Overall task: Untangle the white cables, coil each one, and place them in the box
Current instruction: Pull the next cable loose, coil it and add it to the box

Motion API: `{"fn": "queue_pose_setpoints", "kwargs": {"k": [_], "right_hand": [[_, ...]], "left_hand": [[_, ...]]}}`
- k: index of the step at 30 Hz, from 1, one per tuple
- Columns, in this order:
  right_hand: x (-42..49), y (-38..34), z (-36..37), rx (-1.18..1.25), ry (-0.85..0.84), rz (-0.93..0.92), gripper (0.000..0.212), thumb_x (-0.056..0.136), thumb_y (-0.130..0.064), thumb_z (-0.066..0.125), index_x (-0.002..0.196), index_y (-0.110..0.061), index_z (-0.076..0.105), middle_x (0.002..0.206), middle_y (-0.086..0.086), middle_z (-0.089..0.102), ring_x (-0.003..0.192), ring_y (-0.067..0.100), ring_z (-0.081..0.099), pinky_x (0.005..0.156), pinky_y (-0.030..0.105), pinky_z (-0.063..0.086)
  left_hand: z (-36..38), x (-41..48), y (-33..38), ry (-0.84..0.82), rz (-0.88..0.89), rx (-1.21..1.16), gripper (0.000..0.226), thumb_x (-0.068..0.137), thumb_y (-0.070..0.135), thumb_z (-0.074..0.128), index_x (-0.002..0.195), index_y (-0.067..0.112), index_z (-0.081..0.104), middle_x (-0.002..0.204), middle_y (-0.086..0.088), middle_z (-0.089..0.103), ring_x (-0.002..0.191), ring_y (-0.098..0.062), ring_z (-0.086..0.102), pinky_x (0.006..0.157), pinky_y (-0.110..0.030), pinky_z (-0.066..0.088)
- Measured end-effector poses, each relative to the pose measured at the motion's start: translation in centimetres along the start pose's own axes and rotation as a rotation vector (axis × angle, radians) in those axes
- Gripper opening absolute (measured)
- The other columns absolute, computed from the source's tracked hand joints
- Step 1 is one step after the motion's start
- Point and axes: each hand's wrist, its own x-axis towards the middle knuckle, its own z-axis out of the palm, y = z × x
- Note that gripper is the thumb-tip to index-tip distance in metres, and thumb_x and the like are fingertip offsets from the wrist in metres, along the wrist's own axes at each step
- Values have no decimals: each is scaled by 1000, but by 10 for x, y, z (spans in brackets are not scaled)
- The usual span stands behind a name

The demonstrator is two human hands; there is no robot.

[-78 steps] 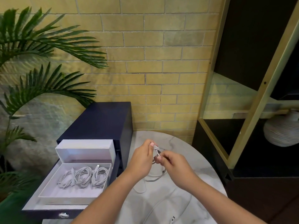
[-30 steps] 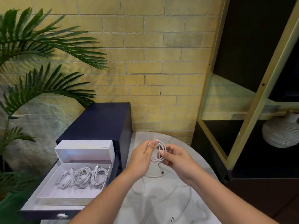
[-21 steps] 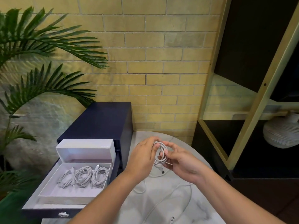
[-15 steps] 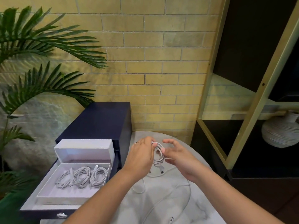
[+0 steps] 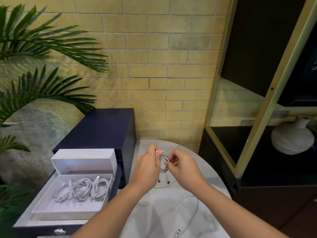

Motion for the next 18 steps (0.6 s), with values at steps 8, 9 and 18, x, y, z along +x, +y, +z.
{"fn": "queue_pose_setpoints", "kwargs": {"k": [8, 9, 18], "right_hand": [[3, 6, -4, 256, -136, 186, 10, 92, -12, 55, 90, -5, 61, 85, 10, 64, 74, 20, 63, 73, 32, 58], [2, 5, -4, 301, -159, 207, 10, 93, -12, 55, 91, -4, 60, 87, 10, 62, 76, 19, 62, 72, 29, 58], [1, -2, -8, 463, -224, 331, 10, 95, -13, 51, 87, -10, 57, 86, 5, 60, 81, 14, 58, 70, 22, 51]], "left_hand": [[6, -1, 5, 7, 17, 32, 16, 102, 34, 35, 105, 24, 47, 64, 12, 52, 65, -14, 51, 68, -36, 45], [5, -1, 5, 30, 63, 121, 20, 103, 34, 32, 108, 22, 47, 70, 11, 57, 70, -15, 54, 73, -32, 40], [9, 0, -3, 177, 253, 447, 13, 95, 31, 45, 91, 21, 52, 58, 8, 58, 57, -15, 59, 63, -30, 40]]}}
